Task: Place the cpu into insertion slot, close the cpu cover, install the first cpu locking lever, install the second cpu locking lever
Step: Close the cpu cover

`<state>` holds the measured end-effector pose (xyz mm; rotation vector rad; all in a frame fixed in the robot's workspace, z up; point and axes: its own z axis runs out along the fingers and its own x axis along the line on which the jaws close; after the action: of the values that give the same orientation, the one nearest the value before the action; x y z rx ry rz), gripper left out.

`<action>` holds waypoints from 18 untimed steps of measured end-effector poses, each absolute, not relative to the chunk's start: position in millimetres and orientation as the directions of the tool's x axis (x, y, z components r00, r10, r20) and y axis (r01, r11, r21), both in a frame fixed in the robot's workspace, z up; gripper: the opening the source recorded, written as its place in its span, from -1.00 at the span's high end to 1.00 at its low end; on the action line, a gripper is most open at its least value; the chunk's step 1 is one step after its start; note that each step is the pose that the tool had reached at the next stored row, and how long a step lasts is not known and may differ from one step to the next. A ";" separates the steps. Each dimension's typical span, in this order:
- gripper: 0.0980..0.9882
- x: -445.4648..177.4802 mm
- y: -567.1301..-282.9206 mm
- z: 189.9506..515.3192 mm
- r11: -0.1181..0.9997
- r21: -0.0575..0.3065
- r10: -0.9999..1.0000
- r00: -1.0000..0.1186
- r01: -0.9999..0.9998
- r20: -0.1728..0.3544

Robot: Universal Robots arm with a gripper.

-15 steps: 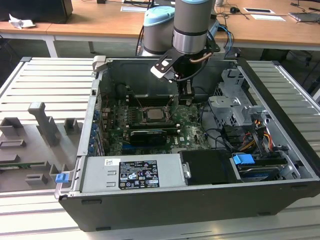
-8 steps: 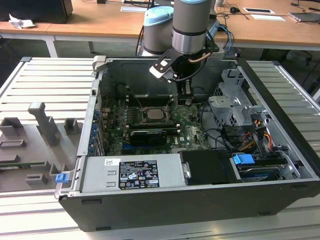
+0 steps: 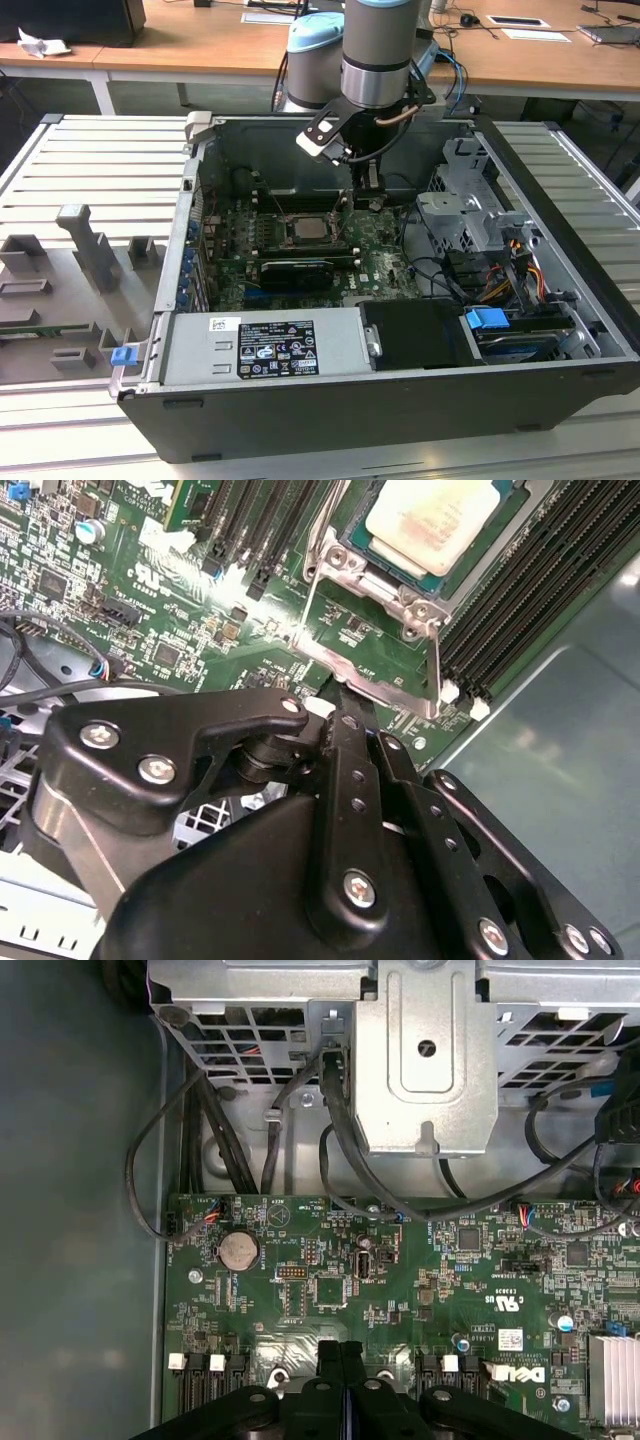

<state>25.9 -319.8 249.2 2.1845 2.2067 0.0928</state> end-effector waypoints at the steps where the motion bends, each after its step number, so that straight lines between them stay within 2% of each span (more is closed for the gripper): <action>1: 0.98 25.4 -319.9 249.2 0.010 0.067 1.000 -0.011 0.998 0.017; 18: 0.98 16.2 -319.9 249.2 0.010 0.067 1.000 -0.011 0.998 0.017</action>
<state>16.2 -319.9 249.2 2.1844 2.2067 0.0927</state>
